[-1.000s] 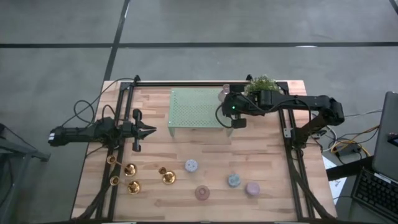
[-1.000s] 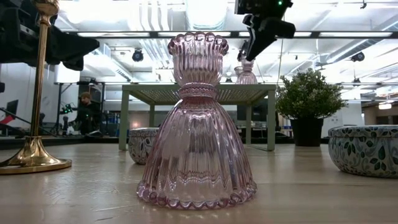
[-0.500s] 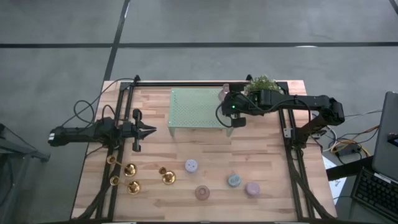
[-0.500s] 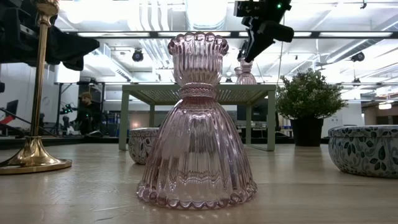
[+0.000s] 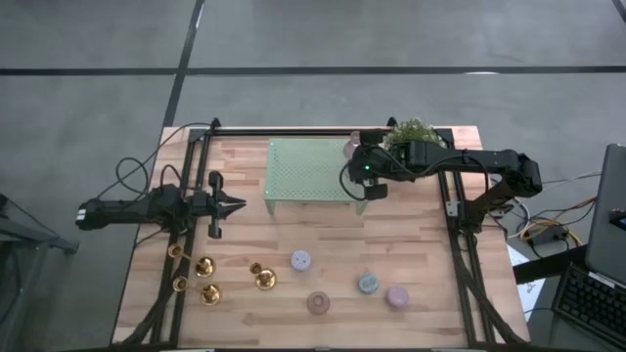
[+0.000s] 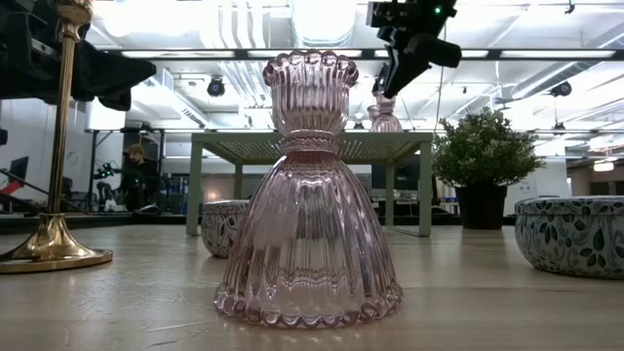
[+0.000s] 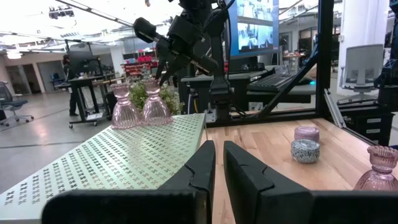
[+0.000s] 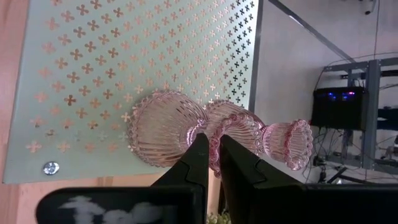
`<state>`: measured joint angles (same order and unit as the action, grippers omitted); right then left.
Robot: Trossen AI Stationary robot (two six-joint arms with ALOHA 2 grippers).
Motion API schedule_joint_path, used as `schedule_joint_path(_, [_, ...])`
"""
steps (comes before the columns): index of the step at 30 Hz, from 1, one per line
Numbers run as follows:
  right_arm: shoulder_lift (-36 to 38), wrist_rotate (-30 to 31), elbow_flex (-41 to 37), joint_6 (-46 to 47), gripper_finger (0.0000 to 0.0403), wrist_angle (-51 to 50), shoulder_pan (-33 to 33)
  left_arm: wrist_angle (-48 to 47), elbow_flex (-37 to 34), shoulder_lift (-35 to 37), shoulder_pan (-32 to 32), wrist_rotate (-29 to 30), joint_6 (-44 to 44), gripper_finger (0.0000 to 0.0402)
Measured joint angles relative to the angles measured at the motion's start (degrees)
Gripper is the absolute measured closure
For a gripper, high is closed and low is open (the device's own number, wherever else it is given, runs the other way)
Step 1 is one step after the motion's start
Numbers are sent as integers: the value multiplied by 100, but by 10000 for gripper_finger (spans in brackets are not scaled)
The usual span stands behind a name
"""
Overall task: Pick & Place candle stick holders
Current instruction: Put the top pink candle holder on the shelf aligned with the other pink candle holder
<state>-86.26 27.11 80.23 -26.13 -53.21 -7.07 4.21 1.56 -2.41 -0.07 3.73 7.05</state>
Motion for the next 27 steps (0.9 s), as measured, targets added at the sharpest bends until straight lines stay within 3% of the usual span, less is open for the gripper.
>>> schedule_joint_path(27, [-9, -15, -2, -123, 380, 118, -127, 0, 0, 0, 0, 0, 0, 364])
